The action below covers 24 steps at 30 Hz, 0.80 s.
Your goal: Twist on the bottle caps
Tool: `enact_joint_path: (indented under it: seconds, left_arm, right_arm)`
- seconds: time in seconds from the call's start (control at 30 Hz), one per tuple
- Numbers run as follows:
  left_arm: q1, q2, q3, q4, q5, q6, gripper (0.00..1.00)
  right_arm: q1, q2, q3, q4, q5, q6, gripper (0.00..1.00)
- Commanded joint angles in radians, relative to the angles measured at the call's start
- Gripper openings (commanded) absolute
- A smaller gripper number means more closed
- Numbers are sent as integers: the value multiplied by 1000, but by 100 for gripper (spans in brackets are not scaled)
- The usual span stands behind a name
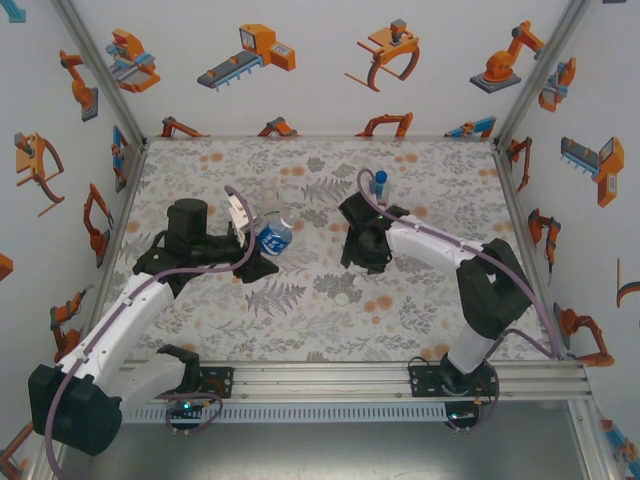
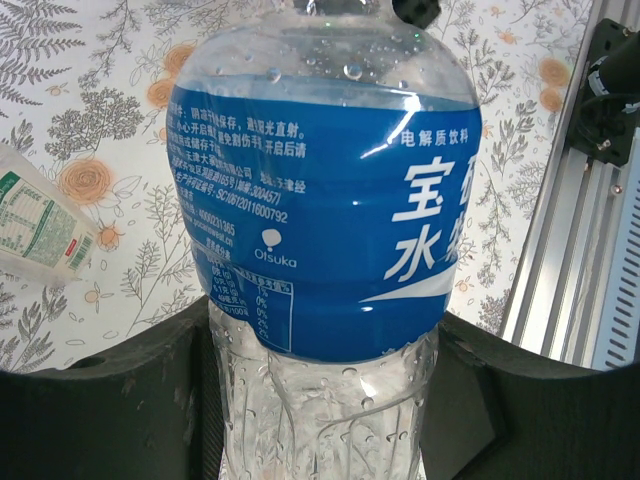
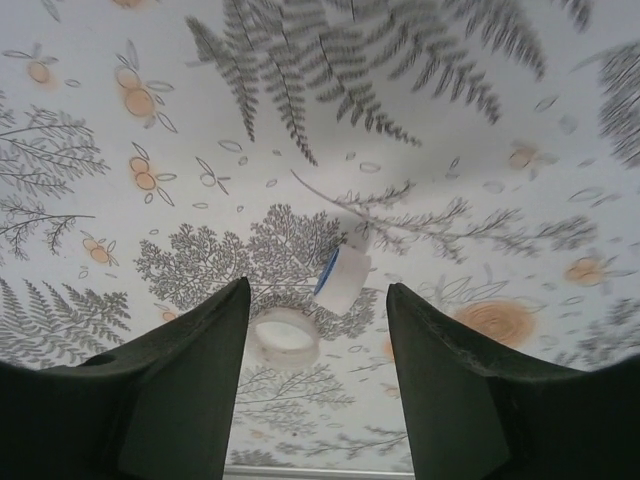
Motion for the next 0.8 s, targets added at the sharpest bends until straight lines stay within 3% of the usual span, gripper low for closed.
enact_joint_path:
  seconds: [0.0, 0.17, 0.43, 0.67, 0.77]
  left_arm:
    - [1, -4, 38, -6, 35, 22, 0]
    - [0, -5, 38, -7, 35, 23, 0]
    - [0, -6, 38, -7, 36, 23, 0]
    - [-1, -7, 37, -10, 35, 24, 0]
    - [-1, -10, 36, -11, 35, 24, 0]
  right_arm:
    - [7, -10, -53, 93, -83, 193, 57]
    - [7, 28, -72, 99, -74, 205, 57]
    - [7, 57, -98, 126, -81, 201, 48]
    - [7, 56, -120, 139, -85, 193, 34]
    - [6, 50, -129, 145, -87, 190, 23]
